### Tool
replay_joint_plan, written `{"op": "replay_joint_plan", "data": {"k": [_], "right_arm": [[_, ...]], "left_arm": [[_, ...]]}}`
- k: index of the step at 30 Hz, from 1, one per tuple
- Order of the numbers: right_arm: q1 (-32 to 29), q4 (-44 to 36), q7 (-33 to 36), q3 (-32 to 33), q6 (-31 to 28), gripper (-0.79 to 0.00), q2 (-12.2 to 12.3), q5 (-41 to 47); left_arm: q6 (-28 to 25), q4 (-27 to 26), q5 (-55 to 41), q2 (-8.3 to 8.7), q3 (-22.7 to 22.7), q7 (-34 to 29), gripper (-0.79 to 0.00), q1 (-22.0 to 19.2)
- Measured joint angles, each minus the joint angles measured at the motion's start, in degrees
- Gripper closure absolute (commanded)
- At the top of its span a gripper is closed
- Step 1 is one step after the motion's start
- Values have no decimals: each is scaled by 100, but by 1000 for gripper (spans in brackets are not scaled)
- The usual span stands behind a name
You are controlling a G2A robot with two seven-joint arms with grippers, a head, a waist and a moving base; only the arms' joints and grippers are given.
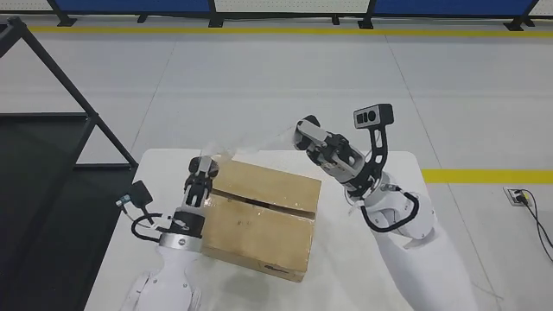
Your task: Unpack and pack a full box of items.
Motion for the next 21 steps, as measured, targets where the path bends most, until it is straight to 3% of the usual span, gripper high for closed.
{"op": "replay_joint_plan", "data": {"k": [1, 4, 13, 21], "right_arm": [[-8, 3, -6, 2, -12, 0, -2, 3], [-29, 17, -37, 12, -47, 0, -9, 15], [-90, 2, -136, 81, -159, 0, -23, 17], [-123, -17, -184, 112, -214, 0, -38, 15]], "left_arm": [[-11, 0, -100, -10, 0, 21, -31, 0], [-58, 10, -239, -31, -8, 82, 0, -4], [-40, 38, -928, -118, -66, 414, -31, -24], [1, 22, -1472, -167, -140, 344, -166, -33]]}}
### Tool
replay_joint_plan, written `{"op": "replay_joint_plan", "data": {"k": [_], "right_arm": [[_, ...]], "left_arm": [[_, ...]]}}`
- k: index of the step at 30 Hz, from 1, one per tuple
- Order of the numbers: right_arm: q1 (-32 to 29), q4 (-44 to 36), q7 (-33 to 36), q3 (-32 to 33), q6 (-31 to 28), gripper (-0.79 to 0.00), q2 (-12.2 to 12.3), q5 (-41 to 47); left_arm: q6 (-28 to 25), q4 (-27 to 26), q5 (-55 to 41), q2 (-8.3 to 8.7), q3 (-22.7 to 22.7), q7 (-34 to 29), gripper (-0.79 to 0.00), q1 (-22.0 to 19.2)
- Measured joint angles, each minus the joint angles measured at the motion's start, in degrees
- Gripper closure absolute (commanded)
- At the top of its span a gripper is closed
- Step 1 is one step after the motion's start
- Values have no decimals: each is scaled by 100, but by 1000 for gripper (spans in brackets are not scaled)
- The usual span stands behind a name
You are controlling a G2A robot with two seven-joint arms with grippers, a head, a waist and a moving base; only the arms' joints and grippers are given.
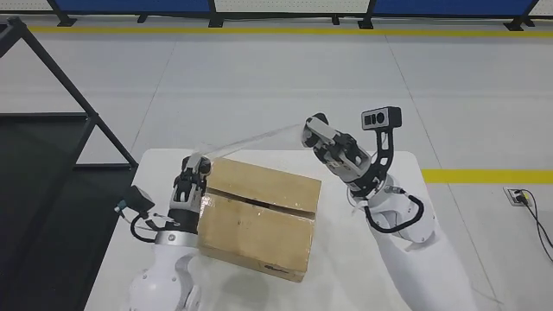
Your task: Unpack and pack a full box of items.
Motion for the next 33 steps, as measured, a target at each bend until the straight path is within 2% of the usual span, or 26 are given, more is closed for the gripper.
{"op": "replay_joint_plan", "data": {"k": [3, 5, 9, 25, 28, 30, 33], "right_arm": [[-6, -10, 5, -1, -1, 0, -6, -1], [3, -11, 39, -19, 14, 0, -12, 7], [28, 6, 69, -32, 25, 0, -21, 3], [-41, -85, 230, 34, 106, 0, -24, 36], [-22, -115, 244, 5, 200, 0, -29, 15], [-6, -133, 275, -25, 247, 0, -35, 31], [48, -110, 376, -69, 351, 0, -42, 70]], "left_arm": [[23, 12, 106, -4, 8, -32, -277, -13], [38, 32, 233, -8, 34, -51, -317, -22], [33, 67, 340, -18, 32, -33, -320, -40], [59, 104, 269, -38, -399, -8, -277, -8], [1, 90, 256, -26, -508, -175, -228, 43], [-61, 70, 249, -6, -618, -409, -222, 102], [-176, 19, 221, 32, -815, -834, -92, 237]]}}
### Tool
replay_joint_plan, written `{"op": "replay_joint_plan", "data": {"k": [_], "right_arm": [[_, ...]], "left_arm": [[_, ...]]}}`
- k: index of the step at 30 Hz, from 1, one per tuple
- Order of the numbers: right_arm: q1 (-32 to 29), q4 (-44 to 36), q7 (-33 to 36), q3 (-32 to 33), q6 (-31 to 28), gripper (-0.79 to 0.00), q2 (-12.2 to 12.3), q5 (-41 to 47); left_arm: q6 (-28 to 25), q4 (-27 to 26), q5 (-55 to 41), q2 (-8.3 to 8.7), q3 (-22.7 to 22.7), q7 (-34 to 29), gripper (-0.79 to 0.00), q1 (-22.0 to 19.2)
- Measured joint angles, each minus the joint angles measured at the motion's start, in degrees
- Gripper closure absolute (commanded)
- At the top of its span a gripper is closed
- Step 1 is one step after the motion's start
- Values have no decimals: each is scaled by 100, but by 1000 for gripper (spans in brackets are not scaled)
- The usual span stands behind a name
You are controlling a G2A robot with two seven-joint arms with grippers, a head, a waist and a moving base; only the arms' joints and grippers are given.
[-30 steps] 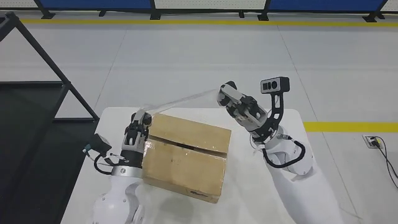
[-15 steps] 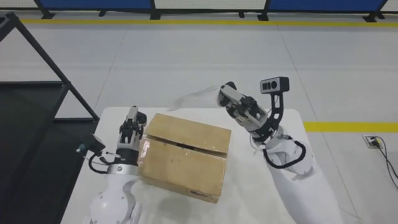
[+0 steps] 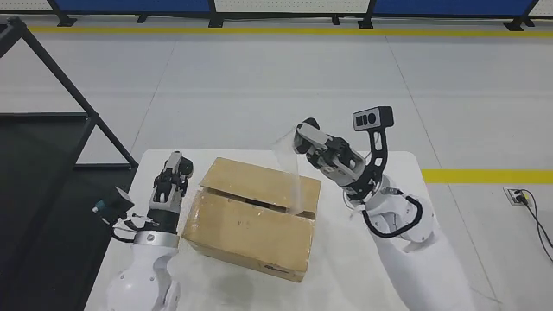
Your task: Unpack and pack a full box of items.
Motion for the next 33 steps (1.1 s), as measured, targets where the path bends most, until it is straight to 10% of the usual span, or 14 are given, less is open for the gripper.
{"op": "replay_joint_plan", "data": {"k": [14, 33], "right_arm": [[965, 655, 231, -912, 501, 0, -235, -48], [1211, 721, 19, -1208, 632, 0, -349, -236]], "left_arm": [[54, -43, -55, 120, -1076, -520, 0, 667], [176, -146, 904, 169, -914, -842, 0, 917]]}}
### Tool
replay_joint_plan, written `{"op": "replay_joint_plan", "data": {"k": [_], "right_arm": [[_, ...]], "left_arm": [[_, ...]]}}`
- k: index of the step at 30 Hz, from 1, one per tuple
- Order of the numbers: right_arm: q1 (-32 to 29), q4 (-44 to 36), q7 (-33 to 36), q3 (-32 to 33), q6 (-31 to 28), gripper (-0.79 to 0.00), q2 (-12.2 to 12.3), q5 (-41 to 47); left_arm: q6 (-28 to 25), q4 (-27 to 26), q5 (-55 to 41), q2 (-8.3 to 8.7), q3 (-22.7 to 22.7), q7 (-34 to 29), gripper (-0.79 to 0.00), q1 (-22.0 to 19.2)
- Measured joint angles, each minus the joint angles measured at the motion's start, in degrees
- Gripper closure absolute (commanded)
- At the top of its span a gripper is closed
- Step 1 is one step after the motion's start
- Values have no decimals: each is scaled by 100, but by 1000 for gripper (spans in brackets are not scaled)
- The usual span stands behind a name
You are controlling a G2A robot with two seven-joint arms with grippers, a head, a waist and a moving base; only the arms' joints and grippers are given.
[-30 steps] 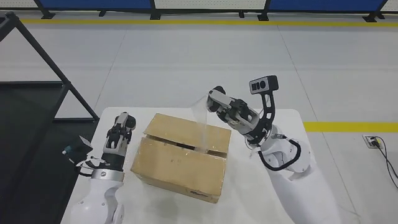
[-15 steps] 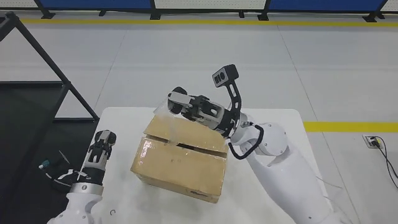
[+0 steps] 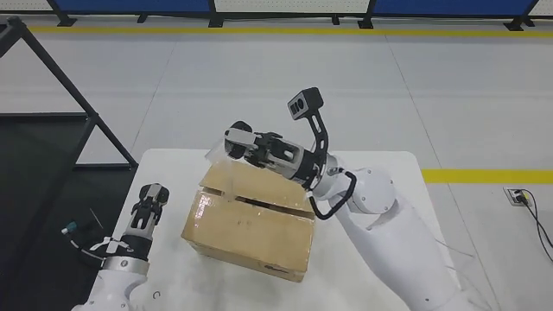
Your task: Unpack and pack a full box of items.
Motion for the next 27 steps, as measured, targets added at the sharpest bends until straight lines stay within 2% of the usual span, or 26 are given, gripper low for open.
{"op": "replay_joint_plan", "data": {"k": [4, 10, 15, 27], "right_arm": [[10, -2, -104, -91, -5, 0, -54, 50], [356, 412, -56, -324, 18, 0, -192, 226], [634, 803, 50, -509, -1, 0, -320, 404], [1156, 1618, 33, -981, -77, 0, -663, 515]], "left_arm": [[157, 1, -131, -16, 40, 154, 0, 37], [478, 1, -331, -49, 100, 444, 0, 239], [626, 308, -18, -42, 128, 566, 0, 254], [874, 970, 174, -1, 347, -143, 0, -157]]}}
